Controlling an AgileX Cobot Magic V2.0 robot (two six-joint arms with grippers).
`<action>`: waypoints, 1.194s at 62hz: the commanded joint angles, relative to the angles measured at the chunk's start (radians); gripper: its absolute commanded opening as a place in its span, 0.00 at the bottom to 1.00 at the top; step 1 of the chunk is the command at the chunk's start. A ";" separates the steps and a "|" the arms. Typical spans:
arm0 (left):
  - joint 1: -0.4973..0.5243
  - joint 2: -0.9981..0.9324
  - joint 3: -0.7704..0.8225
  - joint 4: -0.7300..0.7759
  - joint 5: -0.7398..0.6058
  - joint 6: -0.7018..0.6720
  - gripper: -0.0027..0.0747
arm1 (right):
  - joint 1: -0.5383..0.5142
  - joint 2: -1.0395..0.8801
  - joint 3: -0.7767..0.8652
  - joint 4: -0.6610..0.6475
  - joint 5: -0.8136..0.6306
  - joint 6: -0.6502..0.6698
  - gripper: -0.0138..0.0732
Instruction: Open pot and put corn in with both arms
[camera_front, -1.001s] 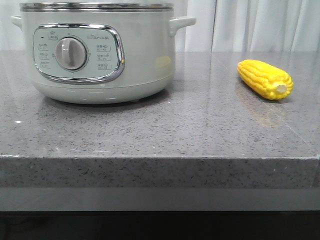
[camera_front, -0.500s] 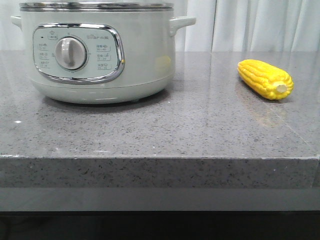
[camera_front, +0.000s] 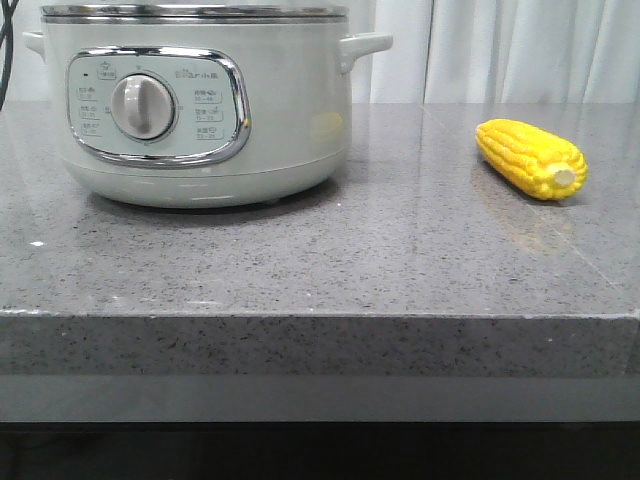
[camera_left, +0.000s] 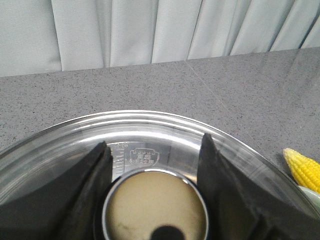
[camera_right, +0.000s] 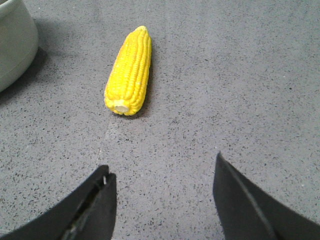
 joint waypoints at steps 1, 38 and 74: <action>-0.006 -0.035 -0.030 -0.011 -0.062 -0.001 0.39 | 0.000 0.010 -0.037 0.006 -0.075 -0.009 0.67; -0.006 -0.118 -0.079 -0.009 -0.138 -0.001 0.25 | 0.000 0.010 -0.037 0.006 -0.075 -0.009 0.67; 0.235 -0.407 -0.144 0.033 0.247 0.000 0.25 | 0.000 0.010 -0.037 0.027 -0.070 -0.010 0.67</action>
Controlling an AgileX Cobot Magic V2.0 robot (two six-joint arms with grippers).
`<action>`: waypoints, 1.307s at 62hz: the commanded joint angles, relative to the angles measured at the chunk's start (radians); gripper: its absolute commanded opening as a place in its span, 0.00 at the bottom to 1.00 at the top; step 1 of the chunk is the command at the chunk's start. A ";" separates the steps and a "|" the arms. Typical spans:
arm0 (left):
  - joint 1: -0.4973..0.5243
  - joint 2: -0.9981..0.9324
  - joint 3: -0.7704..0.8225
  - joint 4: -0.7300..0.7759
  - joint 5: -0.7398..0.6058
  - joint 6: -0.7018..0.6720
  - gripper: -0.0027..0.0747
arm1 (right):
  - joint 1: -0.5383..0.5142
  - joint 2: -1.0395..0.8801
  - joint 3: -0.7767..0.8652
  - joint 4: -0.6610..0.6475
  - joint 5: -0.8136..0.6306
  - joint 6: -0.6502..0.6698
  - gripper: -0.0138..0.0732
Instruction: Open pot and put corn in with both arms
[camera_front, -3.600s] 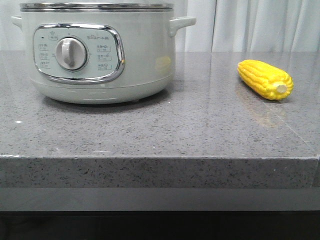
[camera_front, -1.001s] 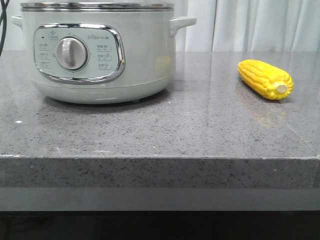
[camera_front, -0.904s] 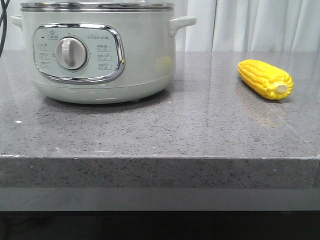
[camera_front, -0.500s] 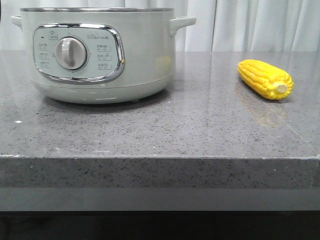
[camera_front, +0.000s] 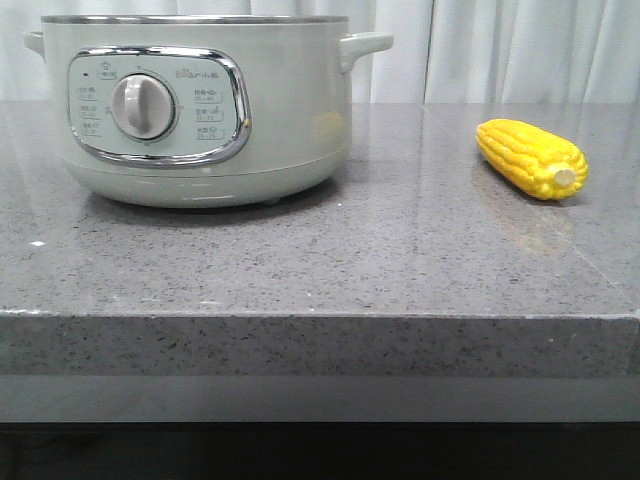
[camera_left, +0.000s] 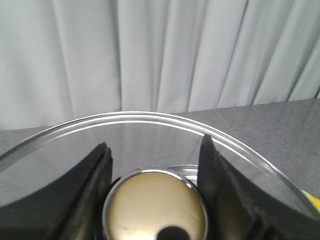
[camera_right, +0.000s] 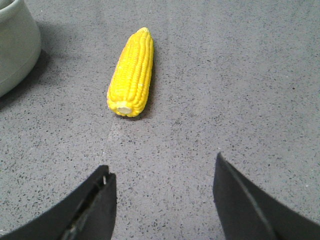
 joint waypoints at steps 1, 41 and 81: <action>0.058 -0.108 -0.050 -0.005 -0.038 0.000 0.25 | 0.000 0.011 -0.040 0.014 -0.066 -0.010 0.67; 0.311 -0.617 0.415 0.002 0.066 0.000 0.25 | 0.108 0.458 -0.447 0.035 0.217 -0.022 0.80; 0.311 -0.679 0.437 0.002 0.066 0.000 0.25 | 0.108 1.063 -0.951 0.035 0.426 -0.021 0.80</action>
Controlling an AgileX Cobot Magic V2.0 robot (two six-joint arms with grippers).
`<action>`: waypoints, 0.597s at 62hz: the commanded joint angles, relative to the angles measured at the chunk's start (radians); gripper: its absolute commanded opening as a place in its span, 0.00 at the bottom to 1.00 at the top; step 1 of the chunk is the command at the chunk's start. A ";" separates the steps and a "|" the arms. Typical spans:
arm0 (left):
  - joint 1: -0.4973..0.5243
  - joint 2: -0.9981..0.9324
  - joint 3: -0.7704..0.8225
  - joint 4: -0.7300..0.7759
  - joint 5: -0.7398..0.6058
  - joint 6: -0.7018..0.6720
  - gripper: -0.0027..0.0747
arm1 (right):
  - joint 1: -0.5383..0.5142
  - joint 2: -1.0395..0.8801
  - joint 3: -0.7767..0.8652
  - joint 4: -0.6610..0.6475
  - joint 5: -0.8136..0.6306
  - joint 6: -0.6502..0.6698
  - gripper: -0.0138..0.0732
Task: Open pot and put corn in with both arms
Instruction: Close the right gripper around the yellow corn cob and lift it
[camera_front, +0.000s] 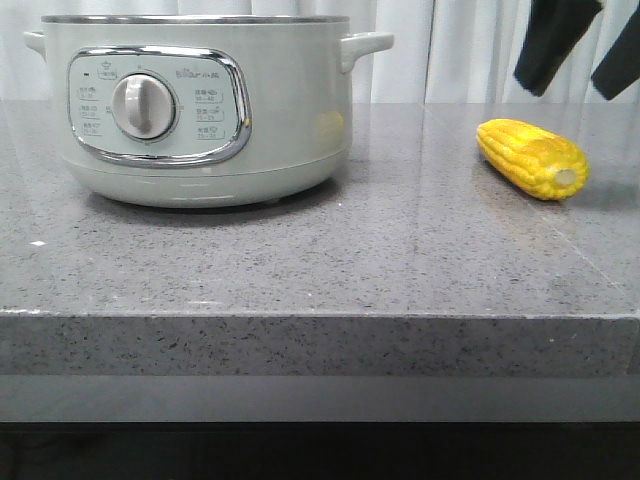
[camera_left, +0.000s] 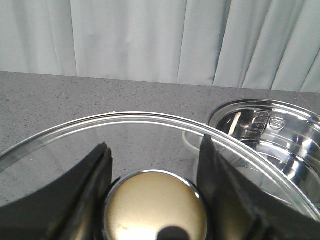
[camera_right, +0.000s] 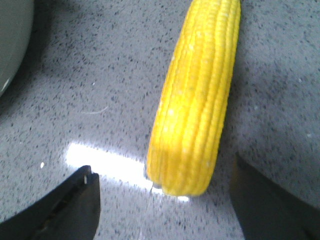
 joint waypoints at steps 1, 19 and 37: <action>0.002 -0.003 -0.038 -0.014 -0.143 0.000 0.25 | 0.001 0.013 -0.075 -0.003 -0.013 -0.011 0.80; 0.002 -0.003 -0.038 -0.014 -0.143 0.000 0.25 | 0.001 0.127 -0.120 -0.015 -0.018 -0.011 0.80; 0.002 -0.003 -0.038 -0.014 -0.147 0.000 0.25 | 0.001 0.197 -0.127 -0.015 -0.010 -0.011 0.78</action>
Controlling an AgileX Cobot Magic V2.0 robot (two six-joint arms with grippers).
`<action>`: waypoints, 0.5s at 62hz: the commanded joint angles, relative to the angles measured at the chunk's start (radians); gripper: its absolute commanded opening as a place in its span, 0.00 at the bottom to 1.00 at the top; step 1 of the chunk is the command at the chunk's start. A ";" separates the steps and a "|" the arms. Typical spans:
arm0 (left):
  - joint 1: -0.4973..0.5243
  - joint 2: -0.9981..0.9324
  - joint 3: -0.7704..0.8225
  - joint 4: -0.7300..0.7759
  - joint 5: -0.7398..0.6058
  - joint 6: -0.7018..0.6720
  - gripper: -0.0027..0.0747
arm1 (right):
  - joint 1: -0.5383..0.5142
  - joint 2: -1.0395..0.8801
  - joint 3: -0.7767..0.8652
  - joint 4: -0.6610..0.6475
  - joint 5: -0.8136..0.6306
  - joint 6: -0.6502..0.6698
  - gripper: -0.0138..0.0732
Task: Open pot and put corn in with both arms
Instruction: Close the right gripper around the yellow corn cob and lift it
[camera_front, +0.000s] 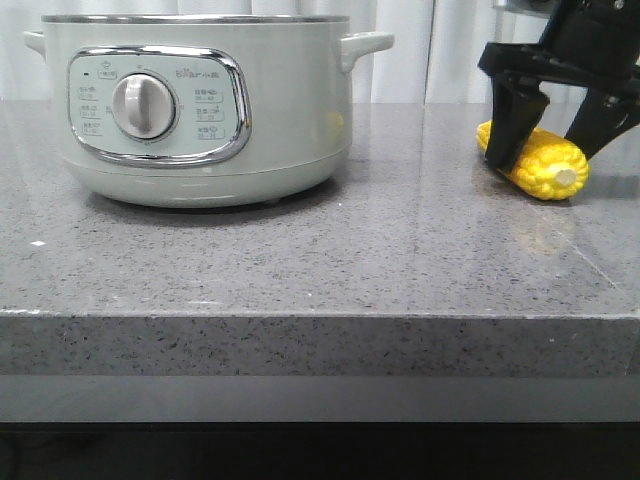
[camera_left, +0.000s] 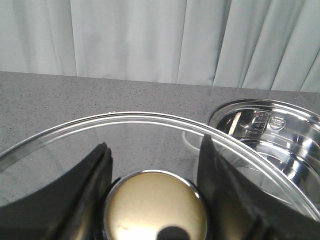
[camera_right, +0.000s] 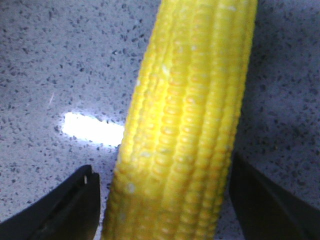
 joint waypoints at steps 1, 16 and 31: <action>0.002 -0.003 -0.038 -0.014 -0.147 0.000 0.25 | 0.001 -0.034 -0.041 0.003 -0.013 -0.011 0.78; 0.002 -0.003 -0.038 -0.014 -0.147 0.000 0.25 | 0.001 -0.029 -0.055 0.003 0.000 -0.011 0.56; 0.002 -0.003 -0.038 -0.014 -0.147 0.000 0.25 | 0.001 -0.060 -0.128 0.003 0.075 -0.011 0.55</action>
